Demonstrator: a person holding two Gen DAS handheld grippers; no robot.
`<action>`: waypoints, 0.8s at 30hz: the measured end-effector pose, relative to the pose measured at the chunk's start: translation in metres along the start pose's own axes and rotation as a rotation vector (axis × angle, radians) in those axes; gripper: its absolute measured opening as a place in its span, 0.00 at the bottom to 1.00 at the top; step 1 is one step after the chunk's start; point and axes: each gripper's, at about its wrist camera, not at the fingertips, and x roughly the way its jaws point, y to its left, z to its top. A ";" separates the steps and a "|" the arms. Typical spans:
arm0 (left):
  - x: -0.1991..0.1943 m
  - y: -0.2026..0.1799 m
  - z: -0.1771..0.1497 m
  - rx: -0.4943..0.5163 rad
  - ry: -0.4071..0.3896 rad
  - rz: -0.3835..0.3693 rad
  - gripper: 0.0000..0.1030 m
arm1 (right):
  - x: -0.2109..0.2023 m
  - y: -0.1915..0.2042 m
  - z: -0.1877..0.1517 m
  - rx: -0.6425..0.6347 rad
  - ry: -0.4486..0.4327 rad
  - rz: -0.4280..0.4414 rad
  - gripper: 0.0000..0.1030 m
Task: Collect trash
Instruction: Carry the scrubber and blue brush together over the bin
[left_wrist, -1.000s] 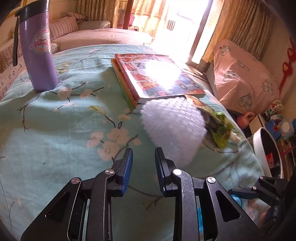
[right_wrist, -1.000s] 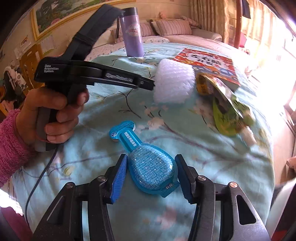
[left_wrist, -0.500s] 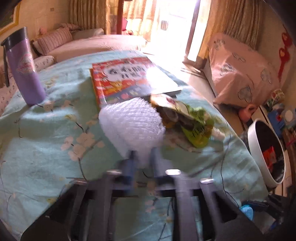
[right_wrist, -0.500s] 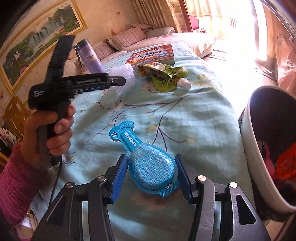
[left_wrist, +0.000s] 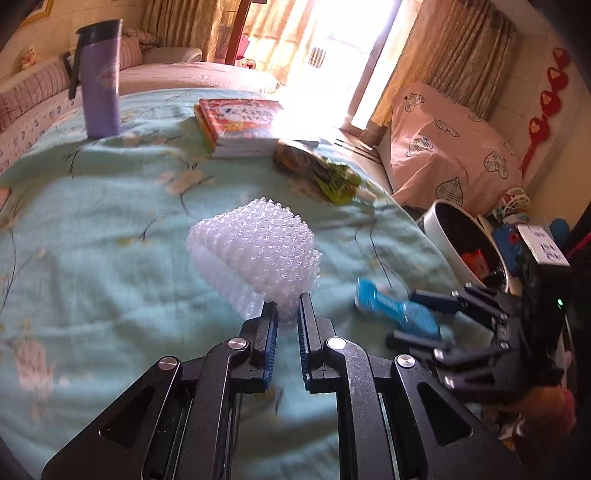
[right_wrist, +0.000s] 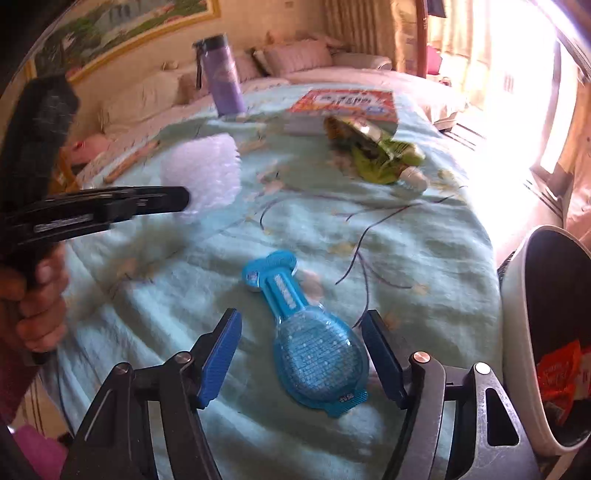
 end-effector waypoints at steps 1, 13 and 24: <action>-0.004 0.000 -0.007 -0.008 0.004 -0.005 0.10 | -0.002 0.001 -0.002 -0.011 -0.007 -0.015 0.54; -0.019 -0.059 -0.033 0.062 0.019 -0.086 0.10 | -0.063 -0.034 -0.048 0.301 -0.165 0.022 0.46; -0.016 -0.112 -0.035 0.159 0.040 -0.076 0.10 | -0.107 -0.061 -0.073 0.403 -0.249 0.021 0.46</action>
